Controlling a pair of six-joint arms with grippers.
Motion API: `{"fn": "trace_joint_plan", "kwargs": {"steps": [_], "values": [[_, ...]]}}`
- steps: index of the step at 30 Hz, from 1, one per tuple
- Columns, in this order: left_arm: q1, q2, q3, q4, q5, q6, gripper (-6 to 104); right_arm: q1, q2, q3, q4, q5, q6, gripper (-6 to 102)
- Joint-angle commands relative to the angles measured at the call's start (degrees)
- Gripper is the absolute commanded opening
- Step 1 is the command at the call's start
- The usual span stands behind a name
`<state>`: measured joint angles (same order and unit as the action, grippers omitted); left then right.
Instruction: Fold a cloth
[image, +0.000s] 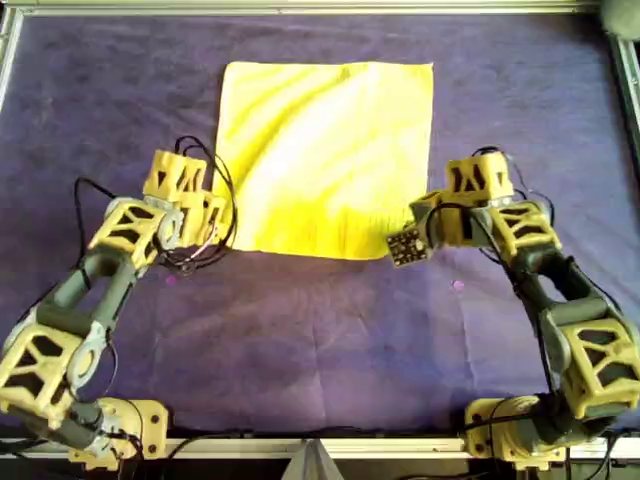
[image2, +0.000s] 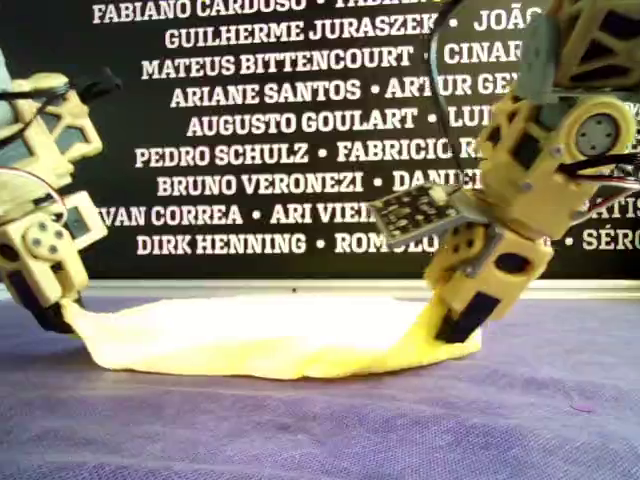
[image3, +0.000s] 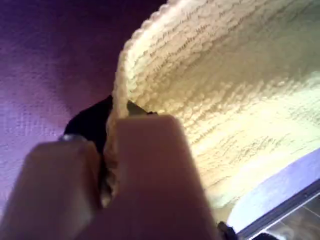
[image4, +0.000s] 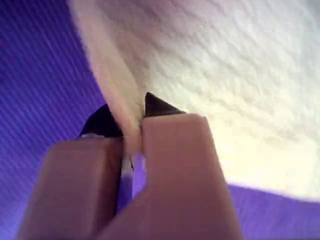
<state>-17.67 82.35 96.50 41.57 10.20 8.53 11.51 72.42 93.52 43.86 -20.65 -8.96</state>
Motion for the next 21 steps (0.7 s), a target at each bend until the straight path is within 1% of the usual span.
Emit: {"fn": "trace_joint_plan", "kwargs": {"steps": [1, 5, 9, 13, 21], "values": [[-0.35, 6.5, 0.97, 0.0, -0.53, 0.18, -1, -3.25, 5.89, 0.79, -1.32, 0.09, -0.26, 7], [-0.44, 9.4, 4.66, 0.0, -0.44, -0.35, -1, -4.48, 7.56, 5.36, -1.32, -0.18, -0.26, 7], [-0.35, 12.3, 9.49, 0.0, -0.44, -0.18, -1, -4.48, 10.11, 8.17, -1.32, -0.53, -0.26, 7], [-0.35, 12.74, 13.18, -0.09, -0.53, 0.18, -1, -4.57, 12.57, 8.88, -1.32, 0.0, -0.26, 7], [-0.26, 11.95, 11.07, -1.23, -0.62, 0.44, -1, -4.57, 14.94, 8.35, -2.81, 0.09, -0.26, 7]]}}
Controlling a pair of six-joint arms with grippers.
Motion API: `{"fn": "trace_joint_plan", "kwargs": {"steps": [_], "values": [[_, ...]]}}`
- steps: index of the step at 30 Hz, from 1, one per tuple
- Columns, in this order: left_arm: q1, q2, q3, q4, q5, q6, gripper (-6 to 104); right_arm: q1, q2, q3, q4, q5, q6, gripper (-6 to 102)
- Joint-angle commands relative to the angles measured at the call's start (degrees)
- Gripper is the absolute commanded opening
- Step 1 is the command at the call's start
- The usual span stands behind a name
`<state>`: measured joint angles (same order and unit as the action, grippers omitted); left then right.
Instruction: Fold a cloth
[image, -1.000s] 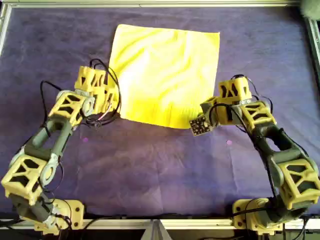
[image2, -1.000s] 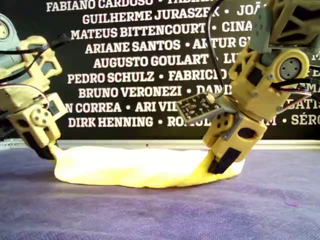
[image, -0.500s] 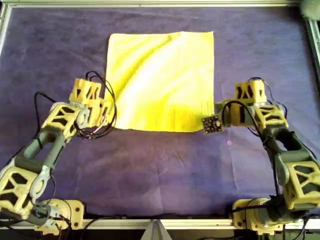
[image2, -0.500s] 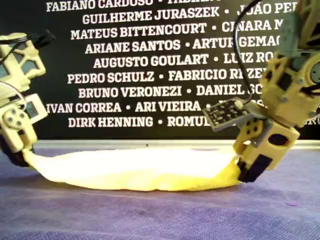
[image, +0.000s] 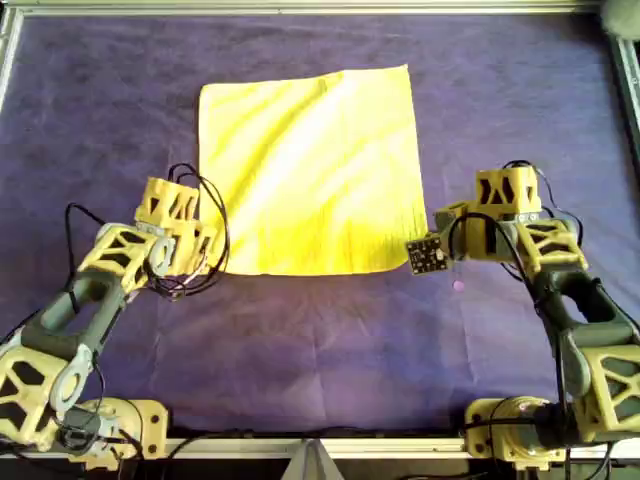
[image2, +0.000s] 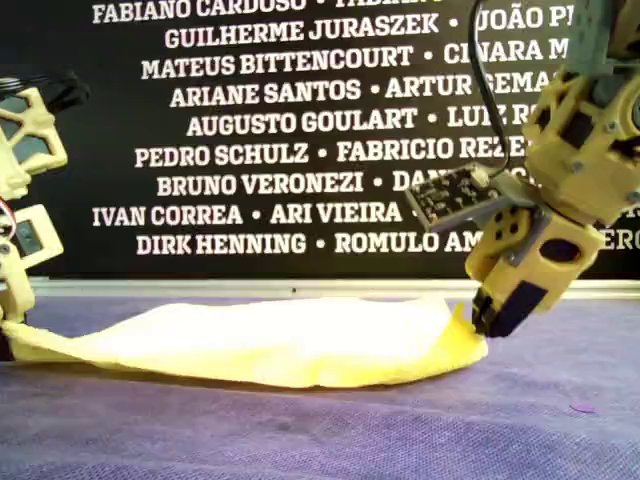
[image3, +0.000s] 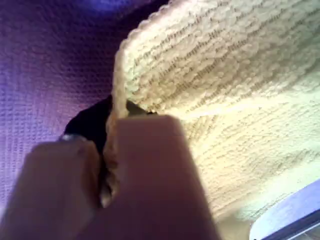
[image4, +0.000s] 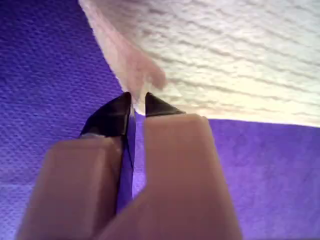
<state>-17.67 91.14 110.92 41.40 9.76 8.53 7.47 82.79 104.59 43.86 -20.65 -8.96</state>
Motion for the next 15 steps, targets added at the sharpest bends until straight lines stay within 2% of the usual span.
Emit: {"fn": "trace_joint_plan", "kwargs": {"steps": [1, 4, 7, 15], "values": [[-0.26, 2.9, -5.01, -1.05, -0.18, 0.44, -1, -0.53, 4.39, -3.52, -3.6, 0.09, -0.26, 7], [0.09, 2.64, -11.87, -2.11, -0.26, 0.44, -1, -0.53, 3.16, -6.86, -8.96, 0.09, -0.26, 7], [2.64, 0.18, -18.02, -3.96, -0.26, 0.44, -1, -0.44, 1.49, -8.88, -15.03, 0.09, -0.26, 7], [6.77, -14.41, -34.1, -6.59, -0.18, 0.35, -1, -0.53, -9.4, -16.79, -28.65, 0.09, 0.09, 7]]}}
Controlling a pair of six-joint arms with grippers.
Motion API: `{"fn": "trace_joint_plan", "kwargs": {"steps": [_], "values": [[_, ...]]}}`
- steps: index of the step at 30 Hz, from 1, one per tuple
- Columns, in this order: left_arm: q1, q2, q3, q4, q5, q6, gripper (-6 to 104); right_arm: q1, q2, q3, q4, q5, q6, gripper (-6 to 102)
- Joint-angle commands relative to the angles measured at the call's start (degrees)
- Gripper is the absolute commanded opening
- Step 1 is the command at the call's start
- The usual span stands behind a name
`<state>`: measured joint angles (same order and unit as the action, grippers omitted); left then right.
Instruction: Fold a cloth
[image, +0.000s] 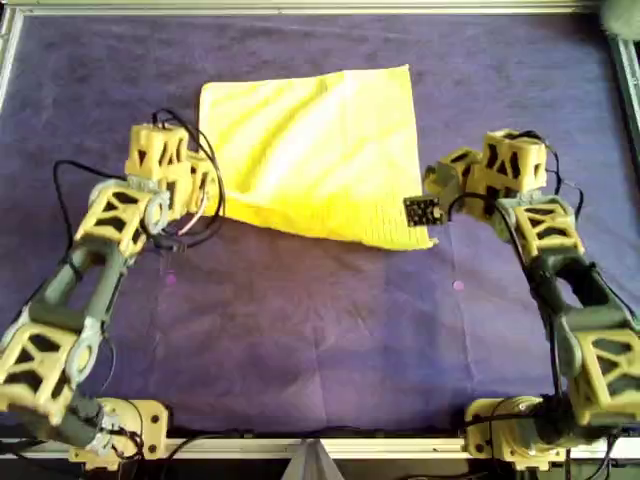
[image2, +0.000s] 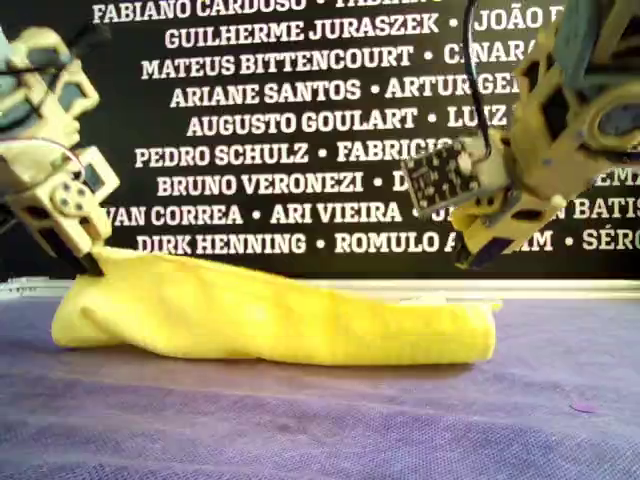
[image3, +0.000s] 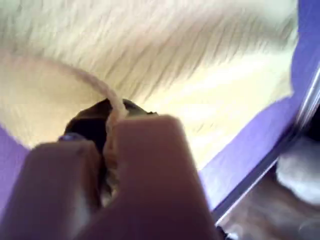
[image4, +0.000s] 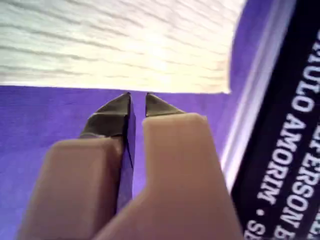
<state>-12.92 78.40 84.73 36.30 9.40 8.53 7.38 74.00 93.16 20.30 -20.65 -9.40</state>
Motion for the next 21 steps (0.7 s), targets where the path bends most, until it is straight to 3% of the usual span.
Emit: {"fn": "trace_joint_plan", "kwargs": {"steps": [1, 5, 8, 16, 21], "values": [[2.29, -2.9, -8.7, -1.49, 0.18, 0.35, -1, -0.44, -1.05, -5.36, -5.1, -0.35, 0.88, 7], [2.37, -4.22, -9.05, -1.41, 0.18, 0.35, -1, -0.53, 1.49, -1.14, -2.81, -0.79, 1.05, 9], [2.37, -4.22, -9.05, -1.32, 0.35, 0.0, -1, -1.32, 10.63, 3.87, 5.89, -0.79, 0.26, 12], [1.23, -1.67, -4.75, -0.35, 1.14, -0.53, -1, -1.58, 31.11, 8.09, 29.0, -0.79, 0.18, 47], [-0.88, 10.55, 8.7, -0.44, 1.14, -0.53, -1, -0.53, 31.64, 8.09, 39.29, -0.97, 0.7, 53]]}}
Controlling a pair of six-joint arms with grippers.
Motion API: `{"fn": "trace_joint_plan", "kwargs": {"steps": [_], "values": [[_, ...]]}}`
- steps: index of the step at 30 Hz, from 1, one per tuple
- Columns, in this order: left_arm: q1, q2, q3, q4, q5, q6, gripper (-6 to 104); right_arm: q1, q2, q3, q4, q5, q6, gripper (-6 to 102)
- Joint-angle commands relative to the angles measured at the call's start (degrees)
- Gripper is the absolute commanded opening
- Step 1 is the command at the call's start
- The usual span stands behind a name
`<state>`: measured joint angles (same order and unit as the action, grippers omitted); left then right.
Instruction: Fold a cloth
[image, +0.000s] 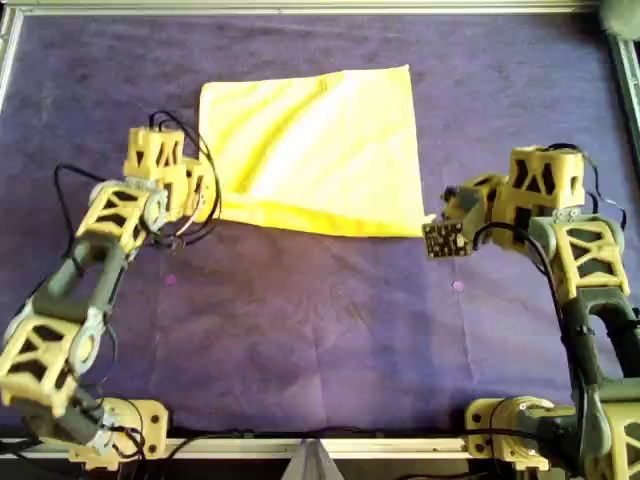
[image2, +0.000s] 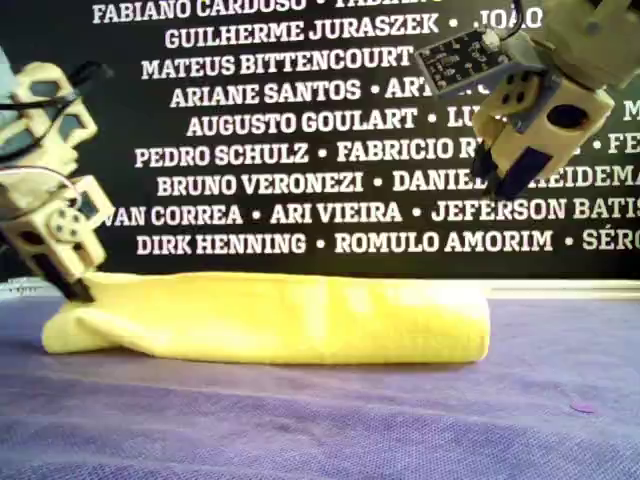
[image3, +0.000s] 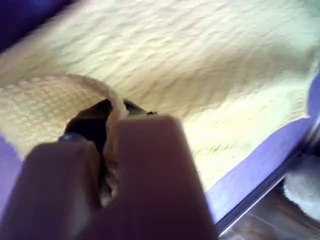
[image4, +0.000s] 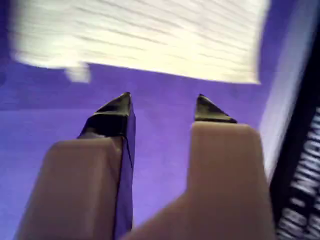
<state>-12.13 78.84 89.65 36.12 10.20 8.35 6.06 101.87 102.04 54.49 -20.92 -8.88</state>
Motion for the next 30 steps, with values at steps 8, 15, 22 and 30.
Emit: {"fn": "trace_joint_plan", "kwargs": {"steps": [8, 15, 22, 30], "values": [[-4.92, 21.88, 18.02, -0.26, 0.35, -0.35, -1, 1.49, 0.97, 1.67, 7.56, -3.78, 0.35, 53], [-5.71, 21.45, 22.59, -0.35, 0.35, -0.35, -1, 1.32, -7.29, 6.68, 6.42, -5.1, -0.44, 54], [-5.71, 21.45, 23.47, -0.35, 0.35, -0.35, -1, 1.49, -13.27, 5.1, 2.55, -5.1, -0.44, 54], [-5.71, 21.36, 23.47, -0.44, 0.35, -0.35, -1, 1.58, -13.01, 5.1, -3.52, -5.19, -0.18, 54]]}}
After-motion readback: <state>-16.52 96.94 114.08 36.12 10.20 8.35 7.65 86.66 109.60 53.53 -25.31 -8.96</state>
